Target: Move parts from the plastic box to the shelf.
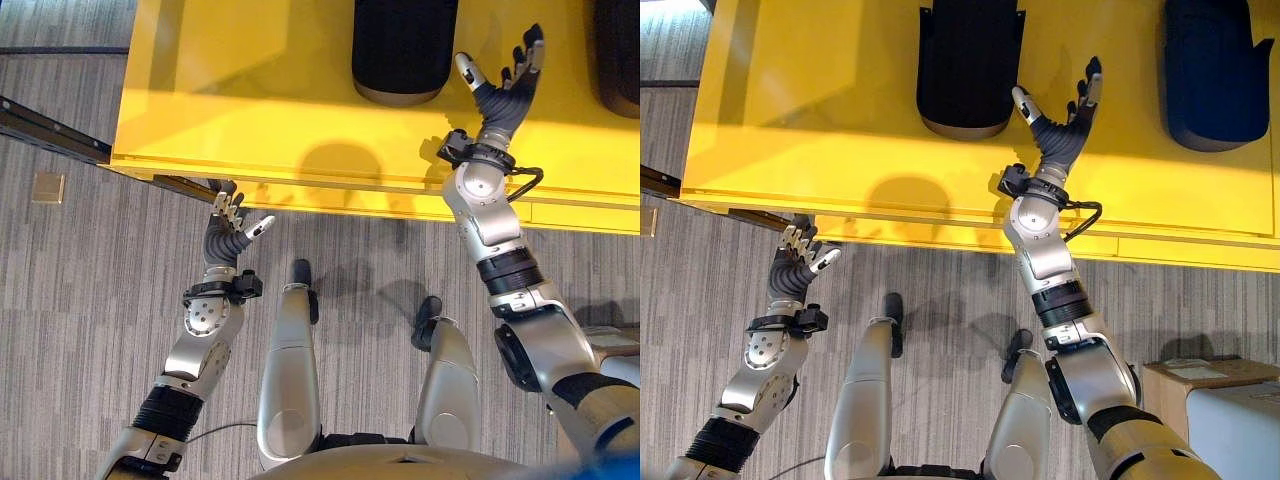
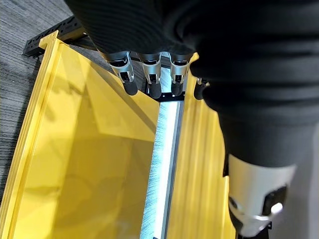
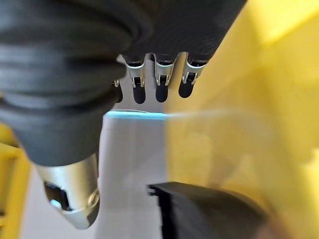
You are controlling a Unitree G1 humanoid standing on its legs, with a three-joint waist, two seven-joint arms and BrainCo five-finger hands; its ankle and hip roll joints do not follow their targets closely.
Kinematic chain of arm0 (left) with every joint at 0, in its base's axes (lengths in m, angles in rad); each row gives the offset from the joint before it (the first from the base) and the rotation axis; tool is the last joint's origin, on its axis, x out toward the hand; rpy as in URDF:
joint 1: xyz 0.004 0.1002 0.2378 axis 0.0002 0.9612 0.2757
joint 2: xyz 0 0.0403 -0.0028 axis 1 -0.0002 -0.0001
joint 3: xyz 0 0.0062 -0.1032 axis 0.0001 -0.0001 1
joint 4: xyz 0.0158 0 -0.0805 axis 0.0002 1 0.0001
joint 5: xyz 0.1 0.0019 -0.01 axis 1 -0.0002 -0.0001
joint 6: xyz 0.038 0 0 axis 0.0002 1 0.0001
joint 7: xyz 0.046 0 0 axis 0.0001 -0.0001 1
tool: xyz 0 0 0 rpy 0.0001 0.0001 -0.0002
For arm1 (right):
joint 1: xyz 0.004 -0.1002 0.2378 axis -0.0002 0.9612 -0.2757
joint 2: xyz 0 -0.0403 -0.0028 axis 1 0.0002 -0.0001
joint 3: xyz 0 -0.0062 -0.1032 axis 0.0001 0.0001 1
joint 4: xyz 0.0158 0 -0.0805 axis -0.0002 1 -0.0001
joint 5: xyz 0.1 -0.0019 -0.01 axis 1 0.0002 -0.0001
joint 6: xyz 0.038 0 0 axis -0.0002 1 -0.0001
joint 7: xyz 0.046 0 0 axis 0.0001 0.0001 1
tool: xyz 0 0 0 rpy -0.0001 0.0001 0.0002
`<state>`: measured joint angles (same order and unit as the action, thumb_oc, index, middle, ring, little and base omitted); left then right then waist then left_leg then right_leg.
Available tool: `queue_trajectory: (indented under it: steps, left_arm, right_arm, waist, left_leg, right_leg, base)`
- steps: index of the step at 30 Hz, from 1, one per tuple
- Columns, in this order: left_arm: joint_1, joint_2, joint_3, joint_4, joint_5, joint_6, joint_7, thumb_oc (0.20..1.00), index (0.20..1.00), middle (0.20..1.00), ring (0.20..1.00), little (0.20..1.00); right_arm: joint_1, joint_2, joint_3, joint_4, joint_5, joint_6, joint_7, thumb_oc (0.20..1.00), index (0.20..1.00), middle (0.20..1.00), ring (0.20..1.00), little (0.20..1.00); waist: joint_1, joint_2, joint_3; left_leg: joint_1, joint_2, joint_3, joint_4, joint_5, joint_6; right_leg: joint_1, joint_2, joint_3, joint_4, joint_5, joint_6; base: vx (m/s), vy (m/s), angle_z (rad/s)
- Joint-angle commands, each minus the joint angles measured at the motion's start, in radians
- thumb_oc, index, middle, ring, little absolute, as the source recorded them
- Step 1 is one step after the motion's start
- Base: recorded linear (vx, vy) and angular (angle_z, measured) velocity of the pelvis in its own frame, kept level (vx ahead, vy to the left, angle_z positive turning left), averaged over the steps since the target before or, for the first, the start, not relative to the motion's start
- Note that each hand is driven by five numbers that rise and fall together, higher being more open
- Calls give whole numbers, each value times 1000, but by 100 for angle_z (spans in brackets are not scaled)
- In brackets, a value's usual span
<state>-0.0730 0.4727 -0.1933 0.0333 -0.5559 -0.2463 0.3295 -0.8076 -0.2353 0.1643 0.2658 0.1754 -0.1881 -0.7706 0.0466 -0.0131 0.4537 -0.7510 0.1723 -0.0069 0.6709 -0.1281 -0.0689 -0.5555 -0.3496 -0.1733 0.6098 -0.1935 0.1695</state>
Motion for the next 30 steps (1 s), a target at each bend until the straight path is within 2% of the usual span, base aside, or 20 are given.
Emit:
queue_trajectory:
  steps: [1,6,12,14,19,20,21,22,25,28,29,30]
  left_arm:
    - [-3,9,5,-76,48,-61,5,1000,1000,1000,1000,1000]
    - [13,4,19,-75,51,-57,1,1000,1000,1000,1000,1000]
    - [48,-5,43,-66,46,-53,-14,1000,1000,1000,1000,1000]
    - [54,-5,44,-65,45,-53,-20,1000,1000,1000,1000,1000]
    - [108,-9,65,-36,48,-60,-66,1000,1000,1000,1000,1000]
    - [108,-9,65,-36,48,-60,-66,1000,1000,1000,1000,1000]
    - [130,-11,79,-29,53,-60,-86,1000,1000,1000,1000,1000]
    - [139,-11,87,-24,51,-61,-97,1000,1000,1000,1000,1000]
    - [175,-24,105,-7,47,-61,-133,1000,1000,1000,1000,1000]
    - [187,-35,110,-6,48,-61,-145,1000,1000,1000,1000,1000]
    - [201,-51,119,-9,45,-65,-157,1000,1000,1000,1000,1000]
    - [203,-51,119,-9,45,-65,-157,1000,1000,1000,1000,1000]
  right_arm:
    - [10,-15,-44,-89,-82,-33,-3,1000,1000,1000,1000,1000]
    - [104,7,-13,-213,-64,-66,61,1000,1000,1000,1000,1000]
    - [319,7,30,-404,9,-131,191,1000,1000,1000,1000,1000]
    - [361,3,33,-430,11,-138,207,1000,1000,1000,1000,1000]
    - [568,-44,-1,-510,35,-158,299,1000,1000,1000,1000,1000]
    - [568,-44,-1,-511,35,-158,299,1000,1000,1000,1000,1000]
    - [632,-61,-14,-528,48,-158,338,1000,1000,1000,1000,1000]
    - [660,-70,-19,-524,60,-156,356,1000,1000,1000,1000,1000]
    - [756,-98,-48,-512,54,-136,408,1000,1000,1000,1000,1000]
    - [799,-104,-68,-501,42,-128,418,1000,1000,1000,1000,1000]
    - [830,-107,-87,-489,19,-120,425,1000,1000,1000,1000,1000]
    - [831,-108,-87,-489,19,-120,425,1000,1000,1000,1000,1000]
  waist:
    - [15,6,-4]
    - [5,0,-12]
    - [-18,-16,-41]
    - [-24,-18,-48]
    - [-56,-35,-104]
    - [-56,-35,-103]
    - [-68,-35,-129]
    - [-71,-35,-142]
    - [-87,-30,-194]
    - [-92,-23,-219]
    - [-101,-8,-250]
    - [-100,-7,-250]
  left_leg:
    - [5,23,-17,-10,-4,-4]
    - [20,28,-16,-22,3,-7]
    - [85,36,-15,-80,24,-15]
    - [105,38,-15,-100,31,-18]
    - [265,71,1,-275,107,-30]
    - [266,71,1,-275,107,-30]
    - [330,89,14,-365,150,-38]
    - [370,100,25,-415,169,-41]
    - [476,126,62,-550,227,-58]
    - [523,140,80,-607,252,-68]
    - [567,156,100,-640,265,-76]
    - [571,157,103,-644,266,-76]
  right_leg:
    - [58,17,9,15,22,-36]
    - [66,19,10,9,23,-36]
    - [128,28,2,-42,42,-31]
    - [144,31,2,-62,51,-27]
    - [284,63,-10,-224,100,-8]
    - [285,63,-10,-224,100,-8]
    - [326,76,-18,-291,124,-2]
    - [346,84,-17,-321,131,2]
    - [413,112,-11,-413,150,8]
    - [450,123,-12,-452,155,9]
    - [478,144,-1,-484,153,5]
    - [480,145,1,-485,154,4]
  base:
    - [0,0,0]
    - [1,-2,-1]
    - [23,-36,-2]
    - [51,-42,-1]
    - [87,-68,-7]
    - [101,-57,-15]
    - [104,-60,-18]
    - [147,-71,-16]
    - [106,-52,-14]
    - [77,-77,-14]
    - [74,-105,-10]
    - [44,-118,-15]
